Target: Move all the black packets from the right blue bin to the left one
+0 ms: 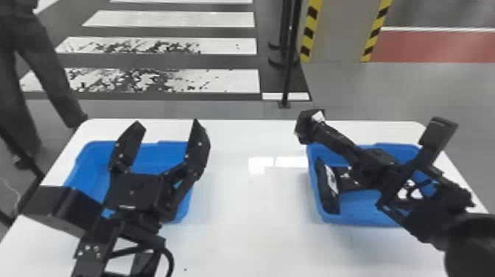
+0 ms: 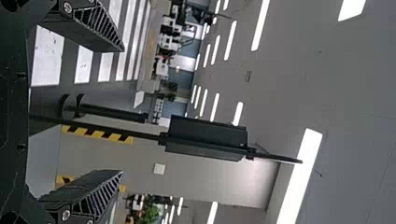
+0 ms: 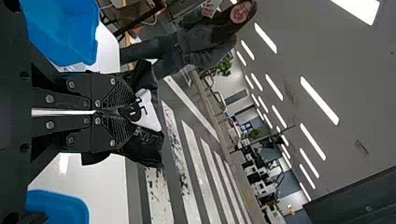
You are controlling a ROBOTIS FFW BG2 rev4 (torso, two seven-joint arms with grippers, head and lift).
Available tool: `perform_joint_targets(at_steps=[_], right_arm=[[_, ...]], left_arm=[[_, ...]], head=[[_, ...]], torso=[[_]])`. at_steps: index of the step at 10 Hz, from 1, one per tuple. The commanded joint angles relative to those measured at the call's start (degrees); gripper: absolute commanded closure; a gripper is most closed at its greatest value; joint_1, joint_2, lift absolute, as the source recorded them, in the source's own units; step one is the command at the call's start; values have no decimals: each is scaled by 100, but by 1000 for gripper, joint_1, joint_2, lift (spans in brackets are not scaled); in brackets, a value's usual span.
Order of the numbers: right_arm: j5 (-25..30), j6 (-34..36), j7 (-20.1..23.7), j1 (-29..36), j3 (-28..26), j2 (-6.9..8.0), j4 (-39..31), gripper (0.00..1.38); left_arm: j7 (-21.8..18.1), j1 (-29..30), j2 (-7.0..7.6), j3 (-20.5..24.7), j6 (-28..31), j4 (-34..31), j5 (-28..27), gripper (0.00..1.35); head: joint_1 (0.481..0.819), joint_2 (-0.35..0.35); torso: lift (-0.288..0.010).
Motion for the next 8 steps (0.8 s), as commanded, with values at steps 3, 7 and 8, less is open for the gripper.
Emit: perform_joint_targets(at_steps=[3,7,8], right_arm=[[-562,-470,0,-355,1193,-173,37,1119],[-962,-625,0,-552,2073,-278,37,1119],[-1031,-695,0,-636,2290,-287,121,1119]], left_arm=[[-360,-310,86,-293,741,10,742,107],[-457,-380,86,-315,727,123,765,107],[-465,-380,86,-327,643,151,765,107]], head=[[689,34],[694,109],[695,119]], torso=[[-140],[-140],[-140]])
